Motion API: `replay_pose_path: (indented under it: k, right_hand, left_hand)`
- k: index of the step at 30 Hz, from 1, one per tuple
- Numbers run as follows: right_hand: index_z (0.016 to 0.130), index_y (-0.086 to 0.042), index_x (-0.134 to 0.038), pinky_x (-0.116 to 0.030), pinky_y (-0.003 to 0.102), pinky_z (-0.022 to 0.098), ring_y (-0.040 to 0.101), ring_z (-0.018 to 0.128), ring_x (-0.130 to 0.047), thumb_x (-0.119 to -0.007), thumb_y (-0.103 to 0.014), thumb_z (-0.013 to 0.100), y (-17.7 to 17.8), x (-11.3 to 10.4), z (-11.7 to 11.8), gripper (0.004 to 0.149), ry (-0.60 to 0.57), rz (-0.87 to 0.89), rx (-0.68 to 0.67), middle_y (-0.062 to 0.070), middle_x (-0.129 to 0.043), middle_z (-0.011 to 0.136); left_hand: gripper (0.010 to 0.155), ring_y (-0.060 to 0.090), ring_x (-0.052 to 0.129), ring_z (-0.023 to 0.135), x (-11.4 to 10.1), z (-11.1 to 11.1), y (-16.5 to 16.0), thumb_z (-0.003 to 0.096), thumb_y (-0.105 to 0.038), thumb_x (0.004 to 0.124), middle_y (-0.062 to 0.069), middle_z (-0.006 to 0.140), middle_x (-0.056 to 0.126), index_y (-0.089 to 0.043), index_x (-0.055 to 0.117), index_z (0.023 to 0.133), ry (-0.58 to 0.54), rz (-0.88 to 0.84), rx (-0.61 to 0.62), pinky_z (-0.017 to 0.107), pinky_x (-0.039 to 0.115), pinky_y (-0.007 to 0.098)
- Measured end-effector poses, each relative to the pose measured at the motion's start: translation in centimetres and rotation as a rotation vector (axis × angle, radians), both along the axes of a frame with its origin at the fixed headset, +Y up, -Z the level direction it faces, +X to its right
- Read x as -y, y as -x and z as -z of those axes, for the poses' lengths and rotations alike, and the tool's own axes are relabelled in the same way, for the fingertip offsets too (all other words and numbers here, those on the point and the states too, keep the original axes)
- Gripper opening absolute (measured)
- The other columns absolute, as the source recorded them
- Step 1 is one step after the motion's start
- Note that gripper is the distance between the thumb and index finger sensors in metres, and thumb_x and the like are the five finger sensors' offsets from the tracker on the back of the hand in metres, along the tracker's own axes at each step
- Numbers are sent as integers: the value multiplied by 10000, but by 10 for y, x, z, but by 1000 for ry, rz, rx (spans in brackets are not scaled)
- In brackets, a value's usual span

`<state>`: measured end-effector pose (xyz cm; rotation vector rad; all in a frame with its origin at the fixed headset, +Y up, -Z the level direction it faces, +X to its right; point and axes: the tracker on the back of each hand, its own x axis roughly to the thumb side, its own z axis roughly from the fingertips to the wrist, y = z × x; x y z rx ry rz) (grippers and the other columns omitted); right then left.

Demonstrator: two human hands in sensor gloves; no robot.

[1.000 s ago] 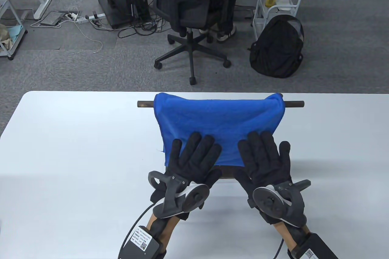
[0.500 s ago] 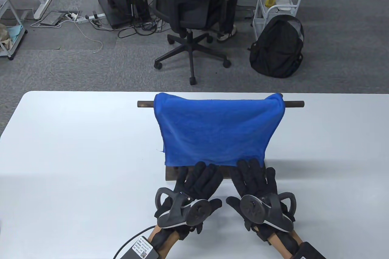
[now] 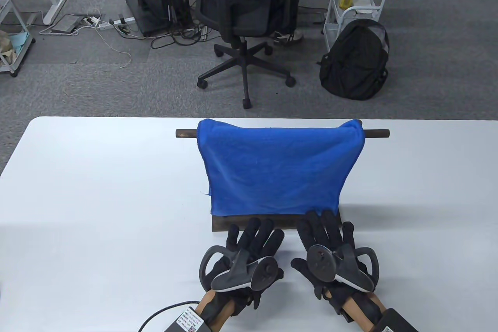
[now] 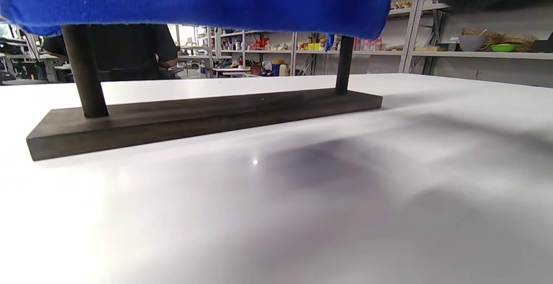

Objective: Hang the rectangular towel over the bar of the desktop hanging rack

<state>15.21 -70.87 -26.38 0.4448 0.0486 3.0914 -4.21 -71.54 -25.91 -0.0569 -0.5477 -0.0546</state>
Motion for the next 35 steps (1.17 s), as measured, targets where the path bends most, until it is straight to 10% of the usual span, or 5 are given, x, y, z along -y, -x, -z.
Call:
replay_pose_path:
  k: [35]
  right_hand:
    - [997,-319,-32,-229,705,695,417,1085,-78,-607,-670,417,8,13,-1,888,71,-21,-7,10,-31,1181]
  left_hand:
    - [826,388,270,1155,1,0,0,439,-702,541,34,1223,179,-345,188,1094,-22,21,-5,752,345,661]
